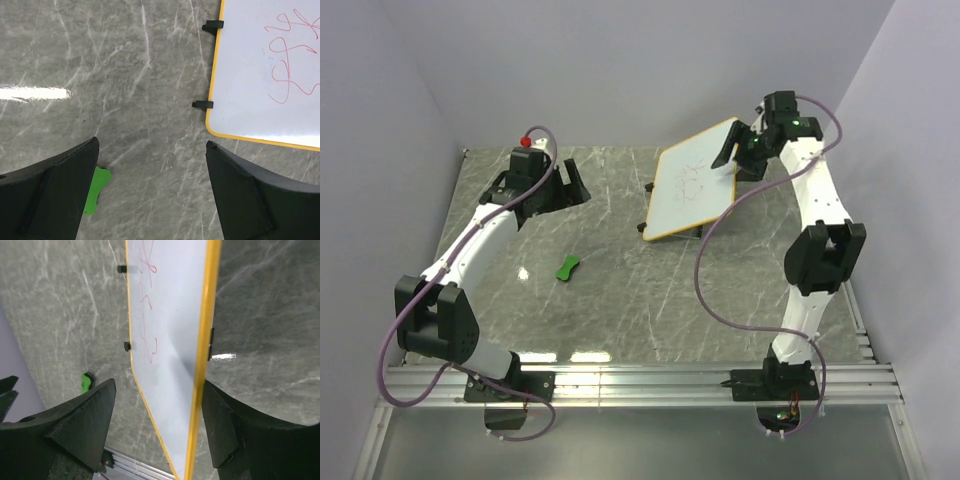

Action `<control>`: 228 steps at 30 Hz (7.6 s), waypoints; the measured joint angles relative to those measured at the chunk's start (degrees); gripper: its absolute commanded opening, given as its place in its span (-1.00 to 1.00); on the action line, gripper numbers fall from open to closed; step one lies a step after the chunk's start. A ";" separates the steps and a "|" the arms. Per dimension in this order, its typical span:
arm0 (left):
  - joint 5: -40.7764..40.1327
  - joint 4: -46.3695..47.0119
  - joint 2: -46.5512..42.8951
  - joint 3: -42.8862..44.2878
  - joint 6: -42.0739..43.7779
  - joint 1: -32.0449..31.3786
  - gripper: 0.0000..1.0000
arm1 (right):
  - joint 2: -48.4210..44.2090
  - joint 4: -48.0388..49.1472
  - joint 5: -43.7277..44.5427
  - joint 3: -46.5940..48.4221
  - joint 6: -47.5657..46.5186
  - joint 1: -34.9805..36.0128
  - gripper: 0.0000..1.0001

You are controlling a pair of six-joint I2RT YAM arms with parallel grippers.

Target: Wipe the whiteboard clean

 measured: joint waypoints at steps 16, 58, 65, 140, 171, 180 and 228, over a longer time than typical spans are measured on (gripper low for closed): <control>-4.42 -2.03 -0.50 -12.20 0.90 -3.08 0.72 | -16.00 0.24 0.24 -3.58 0.66 -3.43 0.51; -9.01 2.36 8.37 -19.54 9.40 -6.03 0.10 | -21.14 0.74 3.10 -17.64 0.63 -3.43 0.46; -8.96 2.71 8.50 -19.61 9.05 -6.03 -0.66 | -21.40 1.31 3.43 -17.90 0.63 -3.43 0.46; 17.55 2.23 53.77 53.55 5.07 -17.68 -0.99 | -31.85 13.40 -2.45 -41.70 7.45 2.19 -1.00; 19.08 4.09 51.49 56.61 5.09 -21.68 -0.99 | -23.52 10.05 -0.70 -31.23 5.53 2.12 -1.00; 16.55 1.77 57.29 56.61 5.09 -15.80 -0.99 | -23.76 10.27 -1.01 -31.19 5.81 2.49 -1.00; 19.85 16.28 39.54 29.18 0.00 -18.56 -0.99 | -21.86 9.64 -0.55 -27.67 4.79 3.32 -1.00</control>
